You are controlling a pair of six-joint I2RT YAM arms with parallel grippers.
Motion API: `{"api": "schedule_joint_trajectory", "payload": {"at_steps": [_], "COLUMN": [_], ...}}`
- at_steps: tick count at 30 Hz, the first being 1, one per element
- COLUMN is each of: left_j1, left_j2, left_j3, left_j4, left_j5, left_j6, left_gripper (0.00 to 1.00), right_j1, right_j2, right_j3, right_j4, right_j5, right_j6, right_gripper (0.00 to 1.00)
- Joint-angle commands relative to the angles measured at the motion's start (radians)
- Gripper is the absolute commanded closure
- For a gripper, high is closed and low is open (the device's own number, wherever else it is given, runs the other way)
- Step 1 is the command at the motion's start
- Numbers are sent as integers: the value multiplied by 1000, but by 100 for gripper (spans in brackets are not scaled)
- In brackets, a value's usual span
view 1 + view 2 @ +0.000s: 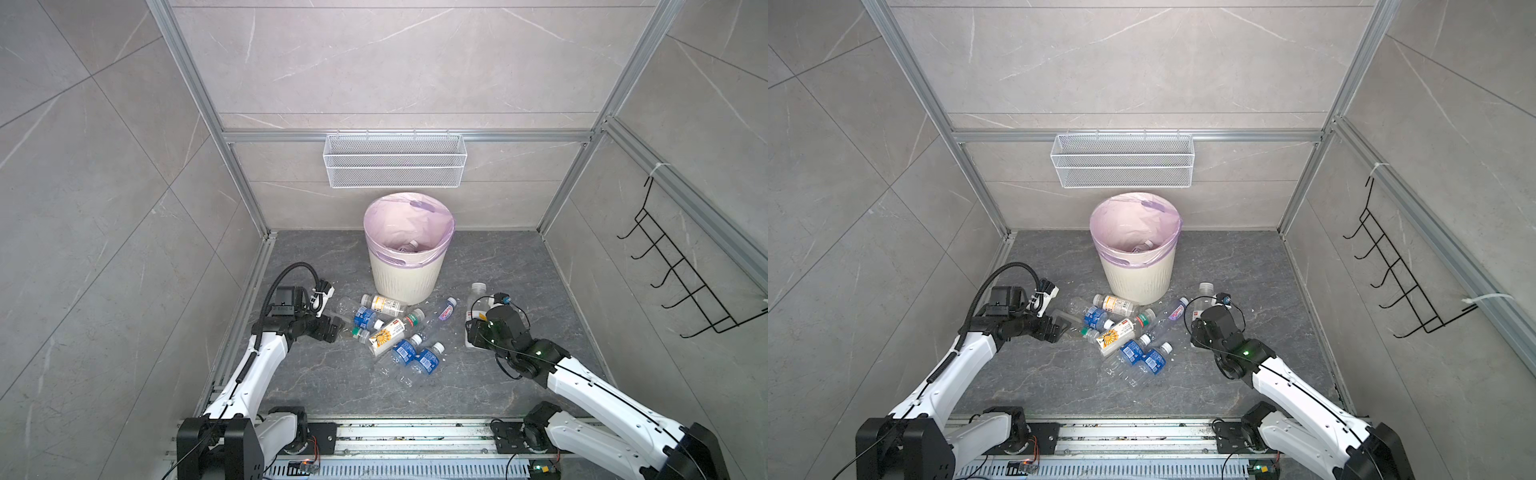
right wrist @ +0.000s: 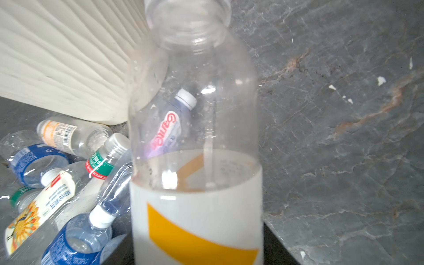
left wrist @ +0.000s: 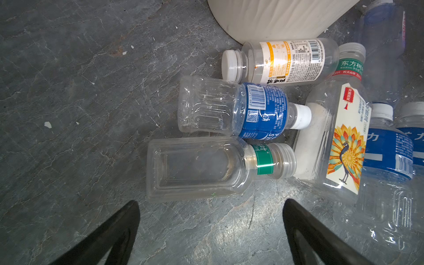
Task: Throw the plastic bottles in the bin
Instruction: 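Lift the yellow-marked bottle with the right gripper and carry it toward the bin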
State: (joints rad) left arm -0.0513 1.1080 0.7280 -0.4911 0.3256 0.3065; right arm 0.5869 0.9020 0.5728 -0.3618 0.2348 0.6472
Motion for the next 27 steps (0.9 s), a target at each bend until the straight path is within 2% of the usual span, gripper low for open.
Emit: {"api": "schedule_joint_trajectory", "payload": {"at_steps": [1, 8, 12, 27], "left_j1": [7, 6, 5, 6], "left_j2": [12, 25, 29, 32], "left_j3": [6, 11, 13, 13], "left_j4": [13, 12, 8, 0], "left_j5": [38, 38, 39, 30], "left_j6": [-19, -19, -19, -14], "left_gripper": [0, 0, 0, 1], "right_j1": [28, 66, 80, 201], "right_j2": [-63, -178, -189, 1], "right_j3": [11, 49, 116, 535], "right_j4": [-36, -63, -84, -130], "right_j5": [37, 60, 68, 107], "right_j6": [-52, -110, -133, -214], "right_gripper": [48, 49, 49, 51]}}
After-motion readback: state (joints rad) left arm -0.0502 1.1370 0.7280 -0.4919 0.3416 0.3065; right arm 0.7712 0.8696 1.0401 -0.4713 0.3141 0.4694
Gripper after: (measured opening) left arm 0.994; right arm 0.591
